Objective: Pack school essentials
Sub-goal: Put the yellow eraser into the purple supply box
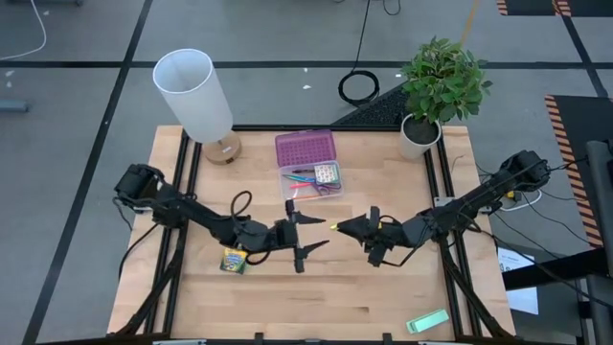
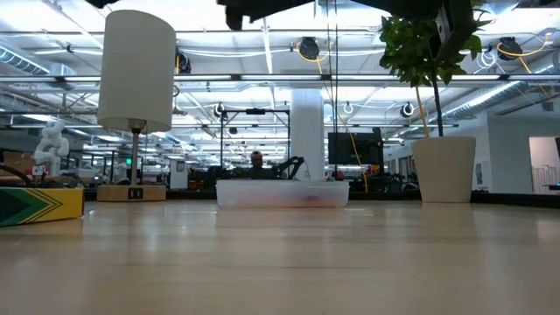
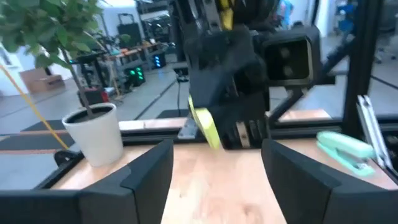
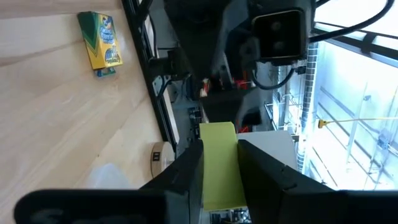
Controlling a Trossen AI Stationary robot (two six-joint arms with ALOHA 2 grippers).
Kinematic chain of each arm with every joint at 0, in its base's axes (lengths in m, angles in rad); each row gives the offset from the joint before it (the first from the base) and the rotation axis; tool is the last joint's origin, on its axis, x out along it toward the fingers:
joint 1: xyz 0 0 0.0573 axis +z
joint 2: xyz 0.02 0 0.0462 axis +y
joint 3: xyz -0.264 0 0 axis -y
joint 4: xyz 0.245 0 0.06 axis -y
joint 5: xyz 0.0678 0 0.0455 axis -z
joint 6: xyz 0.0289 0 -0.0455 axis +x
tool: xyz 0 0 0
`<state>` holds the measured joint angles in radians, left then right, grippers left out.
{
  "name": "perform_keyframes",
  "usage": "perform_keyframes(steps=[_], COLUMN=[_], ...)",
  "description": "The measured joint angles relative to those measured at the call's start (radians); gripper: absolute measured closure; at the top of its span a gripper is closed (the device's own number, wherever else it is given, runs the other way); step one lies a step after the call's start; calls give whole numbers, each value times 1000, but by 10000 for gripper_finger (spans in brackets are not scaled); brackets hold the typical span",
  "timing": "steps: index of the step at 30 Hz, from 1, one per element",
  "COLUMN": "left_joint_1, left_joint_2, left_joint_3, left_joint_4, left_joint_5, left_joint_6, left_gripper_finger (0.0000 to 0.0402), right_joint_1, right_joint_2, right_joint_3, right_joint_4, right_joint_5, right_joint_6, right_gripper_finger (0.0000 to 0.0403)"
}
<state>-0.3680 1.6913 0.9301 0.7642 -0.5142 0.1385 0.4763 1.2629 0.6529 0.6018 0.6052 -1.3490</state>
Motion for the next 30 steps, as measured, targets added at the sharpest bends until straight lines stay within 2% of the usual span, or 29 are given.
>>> perform_keyframes(steps=[5,9,13,16,21,30], left_joint_1=[9,15,22,23,31,56], left_joint_2=[60,75,75,75,75,74], left_joint_3=[77,113,115,115,115,115], left_joint_4=[1,-12,-63,-66,-90,-101], left_joint_5=[-57,-65,-122,-126,-114,-32], left_joint_6=[-9,-27,-98,-98,-121,-174], left_gripper_finger=[122,121,151,178,214,262], right_joint_1=[0,0,-1,4,4,3], right_joint_2=[14,30,29,30,30,30], right_joint_3=[0,0,0,0,0,0], right_joint_4=[0,-1,14,15,15,14], right_joint_5=[0,5,49,53,53,56], right_joint_6=[0,0,1,1,1,1], right_gripper_finger=[319,319,319,319,319,319])
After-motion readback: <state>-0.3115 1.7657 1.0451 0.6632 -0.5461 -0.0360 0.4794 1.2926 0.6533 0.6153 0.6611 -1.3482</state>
